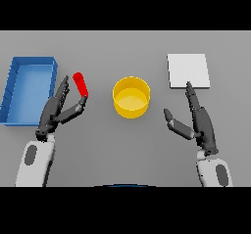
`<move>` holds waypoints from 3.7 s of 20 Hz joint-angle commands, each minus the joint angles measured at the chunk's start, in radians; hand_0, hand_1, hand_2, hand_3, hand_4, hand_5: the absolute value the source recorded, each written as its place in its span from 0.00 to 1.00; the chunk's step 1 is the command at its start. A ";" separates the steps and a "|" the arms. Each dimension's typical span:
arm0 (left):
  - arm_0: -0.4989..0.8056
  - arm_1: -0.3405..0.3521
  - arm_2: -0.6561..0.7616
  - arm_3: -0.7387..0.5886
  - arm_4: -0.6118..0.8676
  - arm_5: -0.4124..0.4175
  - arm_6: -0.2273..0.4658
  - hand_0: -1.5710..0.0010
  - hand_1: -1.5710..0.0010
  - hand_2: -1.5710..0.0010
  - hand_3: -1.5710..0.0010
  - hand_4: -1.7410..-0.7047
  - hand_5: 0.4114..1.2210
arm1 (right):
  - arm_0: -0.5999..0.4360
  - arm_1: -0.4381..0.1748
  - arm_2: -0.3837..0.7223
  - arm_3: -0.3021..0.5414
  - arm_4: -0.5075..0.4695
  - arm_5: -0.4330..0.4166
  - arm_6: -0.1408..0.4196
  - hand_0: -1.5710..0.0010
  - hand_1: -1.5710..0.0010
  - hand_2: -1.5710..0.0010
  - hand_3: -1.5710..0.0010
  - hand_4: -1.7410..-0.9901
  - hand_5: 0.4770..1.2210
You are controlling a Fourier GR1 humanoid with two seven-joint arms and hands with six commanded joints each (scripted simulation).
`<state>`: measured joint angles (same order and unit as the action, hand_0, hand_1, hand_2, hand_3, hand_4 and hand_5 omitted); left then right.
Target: Pick up the red beaker and tilt it to pour out 1 green nut into yellow bowl. Pick up the yellow bowl and place it on the metallic measuring scale.
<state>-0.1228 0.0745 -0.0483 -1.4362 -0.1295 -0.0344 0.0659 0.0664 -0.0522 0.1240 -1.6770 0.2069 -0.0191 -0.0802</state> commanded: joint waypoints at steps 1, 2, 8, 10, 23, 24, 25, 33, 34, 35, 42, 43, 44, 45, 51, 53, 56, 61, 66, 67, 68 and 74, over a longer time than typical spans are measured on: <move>-0.034 0.008 0.012 0.051 -0.002 -0.004 -0.021 1.00 1.00 1.00 1.00 0.55 0.28 | -0.002 -0.004 -0.004 0.000 -0.002 0.001 -0.005 1.00 1.00 1.00 1.00 0.69 0.20; -0.067 0.006 0.020 0.097 -0.002 -0.006 -0.039 1.00 1.00 1.00 1.00 0.54 0.28 | -0.006 -0.002 -0.005 0.002 -0.011 0.006 -0.006 1.00 1.00 1.00 1.00 0.68 0.20; -0.182 0.000 0.027 0.233 -0.030 0.006 -0.103 1.00 1.00 1.00 1.00 0.52 0.30 | 0.012 0.006 0.004 -0.012 -0.009 0.008 -0.008 1.00 1.00 1.00 1.00 0.68 0.20; -0.237 0.007 0.039 0.291 -0.042 0.018 -0.087 1.00 1.00 1.00 1.00 0.53 0.31 | 0.003 -0.003 -0.002 -0.021 -0.003 0.001 -0.006 1.00 1.00 1.00 1.00 0.69 0.21; -0.388 -0.049 0.143 0.561 0.013 0.061 -0.270 0.95 0.94 0.90 0.91 0.36 0.43 | 0.014 -0.007 -0.013 -0.034 -0.017 0.000 0.012 1.00 1.00 1.00 1.00 0.66 0.23; -0.397 -0.057 0.147 0.571 0.014 0.073 -0.282 0.87 0.85 0.82 0.84 0.33 0.46 | 0.006 -0.005 -0.015 -0.033 -0.020 0.000 0.017 1.00 1.00 1.00 1.00 0.67 0.23; -0.405 -0.065 0.151 0.591 0.006 0.097 -0.286 0.76 0.74 0.71 0.67 0.32 0.57 | 0.019 -0.003 -0.005 -0.036 -0.006 -0.004 0.006 1.00 1.00 1.00 1.00 0.67 0.23; -0.432 -0.068 0.113 0.627 -0.064 0.165 -0.304 0.14 0.13 0.12 0.17 0.17 0.93 | 0.011 0.001 -0.011 -0.030 -0.023 0.003 0.002 1.00 1.00 1.00 1.00 0.65 0.23; -0.432 -0.074 0.110 0.622 -0.071 0.169 -0.292 0.11 0.11 0.10 0.14 0.19 0.94 | 0.002 0.004 -0.013 -0.023 -0.024 0.001 0.011 1.00 1.00 1.00 1.00 0.65 0.22; -0.437 -0.070 0.124 0.614 -0.049 0.149 -0.301 0.09 0.08 0.08 0.11 0.15 0.94 | 0.004 0.000 -0.017 -0.018 -0.027 0.002 0.015 1.00 1.00 1.00 1.00 0.65 0.22; -0.424 -0.054 0.136 0.469 0.069 0.060 -0.258 0.02 0.02 0.02 0.02 0.03 0.89 | 0.020 -0.007 -0.006 -0.024 -0.003 -0.001 -0.022 1.00 1.00 1.00 1.00 0.68 0.23; -0.434 -0.046 0.124 0.451 0.066 0.054 -0.253 0.01 0.01 0.01 0.02 0.03 0.89 | 0.015 -0.007 -0.007 -0.030 -0.006 0.000 -0.018 1.00 1.00 1.00 1.00 0.68 0.23; -0.444 -0.033 0.113 0.442 0.058 0.050 -0.249 0.01 0.01 0.01 0.01 0.02 0.89 | 0.017 -0.011 -0.008 -0.030 -0.007 0.003 -0.025 1.00 1.00 1.00 1.00 0.69 0.23; -0.449 -0.022 0.102 0.437 0.050 0.048 -0.235 0.01 0.01 0.01 0.01 0.02 0.89 | 0.022 -0.010 -0.001 -0.029 0.009 -0.004 -0.029 1.00 1.00 1.00 1.00 0.69 0.24; -0.473 0.038 0.044 0.440 -0.008 0.039 -0.206 0.01 0.01 0.01 0.01 0.01 0.90 | 0.018 -0.010 0.007 -0.029 0.036 -0.019 -0.038 1.00 1.00 1.00 1.00 0.70 0.25; -0.494 0.070 -0.005 0.430 -0.060 0.034 -0.180 0.00 0.00 0.00 0.01 0.01 0.89 | 0.020 -0.014 0.003 -0.034 0.037 -0.021 -0.030 1.00 1.00 1.00 1.00 0.72 0.25; -0.510 0.133 -0.108 0.392 -0.162 0.009 -0.134 0.00 0.00 0.00 0.00 0.00 0.88 | 0.020 -0.014 0.008 -0.037 0.041 -0.019 -0.019 1.00 1.00 1.00 1.00 0.73 0.24; -0.609 0.182 -0.267 0.399 -0.317 -0.039 -0.035 0.00 0.00 0.00 0.00 0.00 0.90 | 0.023 -0.008 0.020 -0.051 0.042 -0.009 0.000 1.00 1.00 1.00 1.00 0.75 0.26; -0.721 0.218 -0.440 0.433 -0.502 -0.102 0.034 0.00 0.00 0.00 0.00 0.00 0.96 | 0.015 -0.006 0.008 -0.035 0.024 -0.004 0.012 1.00 1.00 1.00 1.00 0.74 0.27; -0.729 0.215 -0.478 0.450 -0.535 -0.112 0.034 0.00 0.00 0.00 0.00 0.00 0.97 | 0.023 -0.008 0.007 -0.038 0.020 -0.001 0.009 1.00 1.00 1.00 1.00 0.74 0.27; -0.747 0.224 -0.512 0.455 -0.565 -0.142 0.041 0.00 0.00 0.00 0.00 0.05 0.98 | 0.022 -0.003 0.010 -0.033 0.025 -0.005 0.011 1.00 1.00 1.00 1.00 0.73 0.27; -0.881 0.239 -0.669 0.522 -0.722 -0.260 -0.004 0.00 0.00 0.00 0.15 0.02 0.99 | 0.046 0.020 0.003 -0.038 -0.019 0.006 0.006 1.00 1.00 1.00 1.00 0.72 0.23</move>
<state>-1.0038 0.3134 -0.7169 -0.9144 -0.8527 -0.2947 0.0623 0.1136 -0.0325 0.1270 -1.7144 0.1880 -0.0121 -0.0740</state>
